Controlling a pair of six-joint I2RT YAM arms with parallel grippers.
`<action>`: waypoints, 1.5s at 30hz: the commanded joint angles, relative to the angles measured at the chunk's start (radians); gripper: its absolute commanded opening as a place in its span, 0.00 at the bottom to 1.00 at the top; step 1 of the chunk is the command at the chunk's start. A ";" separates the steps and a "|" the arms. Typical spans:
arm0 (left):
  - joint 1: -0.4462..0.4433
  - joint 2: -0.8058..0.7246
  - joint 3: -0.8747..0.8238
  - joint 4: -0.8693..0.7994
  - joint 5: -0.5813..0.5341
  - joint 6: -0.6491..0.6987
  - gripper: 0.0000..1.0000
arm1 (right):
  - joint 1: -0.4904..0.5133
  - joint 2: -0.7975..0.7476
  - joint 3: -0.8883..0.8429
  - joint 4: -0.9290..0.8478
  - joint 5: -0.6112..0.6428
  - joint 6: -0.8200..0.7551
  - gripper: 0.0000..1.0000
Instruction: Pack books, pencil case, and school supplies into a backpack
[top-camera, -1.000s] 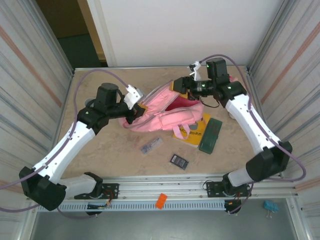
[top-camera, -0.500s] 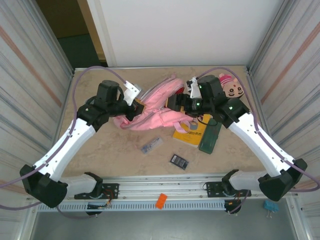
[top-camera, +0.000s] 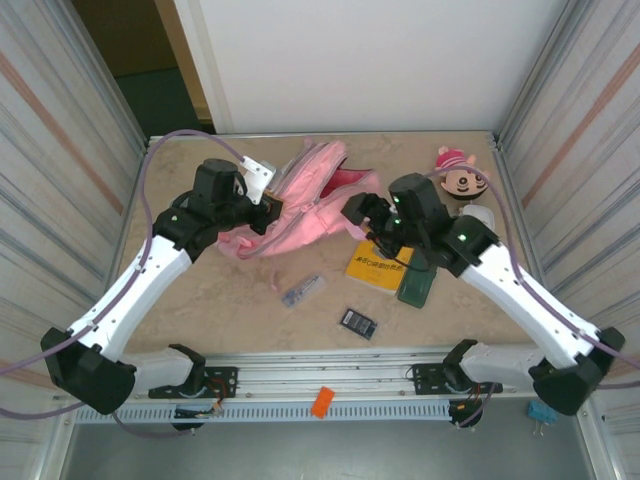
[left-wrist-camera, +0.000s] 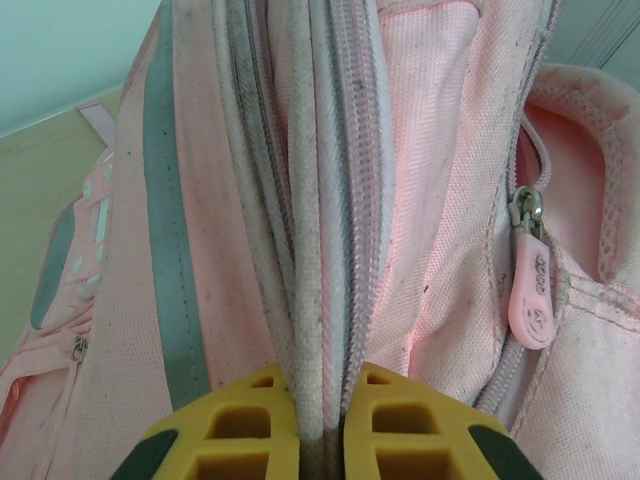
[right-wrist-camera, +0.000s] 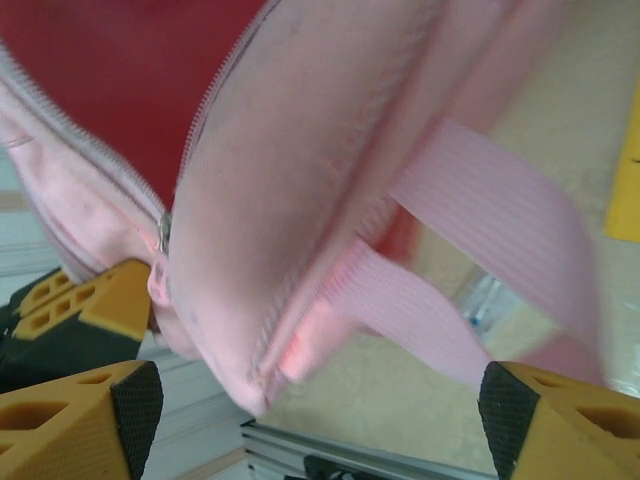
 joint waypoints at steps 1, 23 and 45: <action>0.005 -0.015 0.040 0.153 0.023 -0.022 0.00 | 0.010 0.110 0.047 0.136 -0.082 0.020 0.83; 0.168 0.003 0.101 0.070 0.245 0.192 0.00 | -0.207 0.026 -0.063 0.077 -0.200 -0.603 0.00; 0.172 0.031 0.101 0.032 0.636 0.461 0.00 | -0.251 0.113 0.181 0.063 -0.579 -0.596 0.75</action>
